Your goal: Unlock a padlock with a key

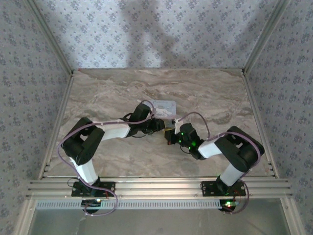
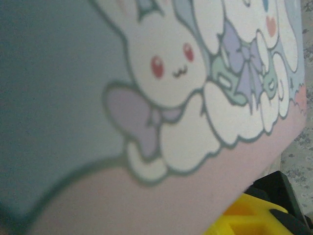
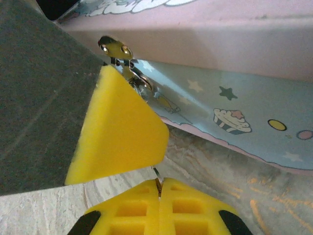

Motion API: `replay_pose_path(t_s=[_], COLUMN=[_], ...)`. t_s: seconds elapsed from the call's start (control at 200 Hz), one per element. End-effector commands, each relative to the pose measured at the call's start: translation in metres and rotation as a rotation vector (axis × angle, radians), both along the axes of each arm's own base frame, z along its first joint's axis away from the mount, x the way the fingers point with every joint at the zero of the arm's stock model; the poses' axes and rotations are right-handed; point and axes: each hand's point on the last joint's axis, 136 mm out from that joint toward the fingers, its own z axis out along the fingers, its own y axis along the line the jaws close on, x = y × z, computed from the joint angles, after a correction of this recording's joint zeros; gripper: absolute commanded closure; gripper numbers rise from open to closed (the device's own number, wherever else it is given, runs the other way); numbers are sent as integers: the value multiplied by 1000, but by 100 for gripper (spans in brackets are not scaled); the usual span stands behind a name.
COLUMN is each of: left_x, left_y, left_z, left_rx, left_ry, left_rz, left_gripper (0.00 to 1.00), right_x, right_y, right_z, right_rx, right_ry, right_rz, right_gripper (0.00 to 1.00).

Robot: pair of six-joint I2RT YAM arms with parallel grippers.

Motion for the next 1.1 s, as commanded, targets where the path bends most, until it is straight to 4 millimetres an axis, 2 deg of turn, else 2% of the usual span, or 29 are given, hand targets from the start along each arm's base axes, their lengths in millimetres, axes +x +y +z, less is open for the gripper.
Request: replay_pose_path(t_s=[0.0, 0.345, 0.515, 0.655, 0.819, 1.094], left_x=[-13, -10, -6, -3, -3, -6], left_y=[-11, 11, 30, 40, 42, 43], left_z=[4, 20, 27, 29, 28, 19], left_rx=[-42, -46, -67, -171, -277, -293], left_ry=[13, -19, -34, -27, 0, 29], left_rz=[-57, 2, 70, 162, 235, 266], left_gripper=[59, 32, 25, 25, 31, 43], right_x=[2, 1, -2, -5, -9, -7], right_y=[4, 5, 12, 19, 23, 28], right_z=[9, -3, -3, -2, 0, 2], right_rx=[67, 75, 72, 102, 145, 190], right_ry=[-10, 55, 63, 102, 154, 238], right_rz=[-40, -71, -49, -50, -64, -100], right_gripper=[100, 100, 100, 100, 100, 100])
